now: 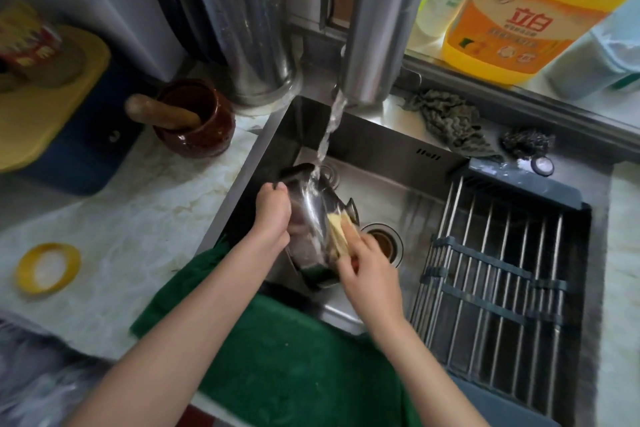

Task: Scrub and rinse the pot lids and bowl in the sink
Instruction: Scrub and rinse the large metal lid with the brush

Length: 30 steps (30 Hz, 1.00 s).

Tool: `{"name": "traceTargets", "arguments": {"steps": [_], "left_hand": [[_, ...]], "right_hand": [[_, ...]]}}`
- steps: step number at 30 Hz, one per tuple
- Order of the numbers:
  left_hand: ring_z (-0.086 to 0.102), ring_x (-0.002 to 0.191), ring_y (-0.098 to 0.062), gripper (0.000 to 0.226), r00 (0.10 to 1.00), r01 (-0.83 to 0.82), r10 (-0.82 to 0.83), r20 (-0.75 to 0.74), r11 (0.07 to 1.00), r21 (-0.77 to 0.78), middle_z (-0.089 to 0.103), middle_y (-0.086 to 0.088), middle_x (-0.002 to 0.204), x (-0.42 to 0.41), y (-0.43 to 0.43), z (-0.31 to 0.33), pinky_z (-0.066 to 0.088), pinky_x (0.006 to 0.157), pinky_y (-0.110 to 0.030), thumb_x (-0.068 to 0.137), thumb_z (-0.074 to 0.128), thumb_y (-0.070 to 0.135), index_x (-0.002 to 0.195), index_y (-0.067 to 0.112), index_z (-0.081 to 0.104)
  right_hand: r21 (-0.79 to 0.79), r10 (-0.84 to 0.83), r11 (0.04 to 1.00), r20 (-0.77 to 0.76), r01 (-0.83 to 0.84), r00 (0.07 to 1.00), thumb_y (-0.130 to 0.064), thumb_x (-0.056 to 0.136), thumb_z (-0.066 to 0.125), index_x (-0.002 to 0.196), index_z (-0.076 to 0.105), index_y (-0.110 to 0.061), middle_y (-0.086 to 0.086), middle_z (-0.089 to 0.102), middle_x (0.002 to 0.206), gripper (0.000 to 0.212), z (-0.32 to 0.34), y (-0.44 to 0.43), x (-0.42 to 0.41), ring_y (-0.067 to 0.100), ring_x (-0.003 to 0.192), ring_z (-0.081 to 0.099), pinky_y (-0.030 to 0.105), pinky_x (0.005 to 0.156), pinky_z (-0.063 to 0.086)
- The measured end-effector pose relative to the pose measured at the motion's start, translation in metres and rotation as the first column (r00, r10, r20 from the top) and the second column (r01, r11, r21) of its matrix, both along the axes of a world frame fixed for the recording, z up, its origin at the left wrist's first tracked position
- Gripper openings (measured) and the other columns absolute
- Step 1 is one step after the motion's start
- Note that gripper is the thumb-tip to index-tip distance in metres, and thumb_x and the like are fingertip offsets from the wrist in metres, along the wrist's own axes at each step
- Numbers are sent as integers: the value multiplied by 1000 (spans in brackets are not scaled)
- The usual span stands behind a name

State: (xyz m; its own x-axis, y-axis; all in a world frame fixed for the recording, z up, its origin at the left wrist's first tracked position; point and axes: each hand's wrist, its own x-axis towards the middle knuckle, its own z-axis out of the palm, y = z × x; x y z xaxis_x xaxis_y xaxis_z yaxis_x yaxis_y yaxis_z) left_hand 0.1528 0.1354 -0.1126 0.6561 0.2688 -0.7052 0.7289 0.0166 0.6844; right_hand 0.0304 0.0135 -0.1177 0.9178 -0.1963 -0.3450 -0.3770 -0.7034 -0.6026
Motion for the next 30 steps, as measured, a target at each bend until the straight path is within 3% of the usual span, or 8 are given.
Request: {"name": "traceTargets", "arguments": {"steps": [3, 6, 11, 14, 17, 21, 24, 30], "left_hand": [[52, 114, -33, 35, 994, -110, 110, 5, 994, 24, 53, -19, 124, -1, 1, -10, 45, 91, -38, 102, 32, 20, 124, -2, 47], [55, 92, -29, 26, 984, -174, 174, -44, 985, 12, 55, -11, 92, -5, 9, -16, 48, 69, -35, 102, 33, 20, 92, 6, 52], [57, 107, -33, 33, 944, -303, 293, -154, 952, -46, 58, -14, 119, -6, 21, -25, 50, 90, -50, 99, 37, 20, 124, 5, 52], [59, 90, -30, 30, 928, -341, 331, -169, 939, -36, 60, -17, 108, -12, 25, -34, 55, 76, -42, 99, 36, 18, 114, 0, 55], [56, 71, -23, 29, 907, -392, 371, -201, 917, -76, 57, -11, 85, -20, 24, -36, 52, 47, -26, 102, 34, 19, 83, 7, 53], [59, 94, -29, 38, 906, -403, 385, -179, 912, -78, 59, -14, 108, -19, 24, -40, 50, 79, -39, 100, 36, 22, 126, -1, 52], [59, 85, -26, 35, 901, -407, 390, -187, 911, -61, 61, -14, 103, -18, 28, -45, 53, 76, -38, 99, 36, 21, 120, 4, 58], [58, 112, -33, 38, 900, -417, 399, -173, 905, -83, 59, -14, 121, -15, 24, -47, 48, 96, -49, 98, 36, 19, 126, 0, 53]], "right_hand": [[14, 97, 995, 63, -99, 993, -29, 90, 44, 142, 35, -45, -14, 42, 141, 56, 10, 11, 8, 21, 99, 61, 39, 81, 52], [-49, 155, 986, -69, -159, 985, -31, 90, 44, 140, 37, -47, -16, 43, 139, 53, 0, -2, -29, 20, 96, 62, 37, 77, 53], [-98, 95, 989, -134, -109, 986, -31, 90, 43, 142, 38, -40, -10, 44, 140, 53, -2, -9, -6, 20, 99, 61, 39, 79, 54], [-149, 261, 950, -112, -276, 959, -32, 90, 42, 143, 35, -43, -15, 39, 143, 54, 10, 3, -28, 23, 99, 62, 35, 77, 52], [-199, 80, 971, -243, -130, 967, -31, 91, 43, 142, 38, -39, -9, 43, 141, 52, -4, -23, -8, 23, 94, 63, 35, 74, 53], [-230, 204, 938, -236, -259, 950, -32, 90, 45, 143, 37, -37, -10, 41, 140, 54, 10, -8, -11, 27, 96, 63, 36, 75, 50], [-258, 269, 909, -241, -329, 932, -35, 91, 44, 142, 36, -39, -12, 43, 136, 52, 12, -12, -27, 26, 91, 65, 37, 73, 54], [-290, 161, 930, -231, -226, 960, -30, 90, 46, 141, 43, -29, -5, 47, 132, 51, 13, -2, -6, 29, 85, 65, 38, 71, 55]]}}
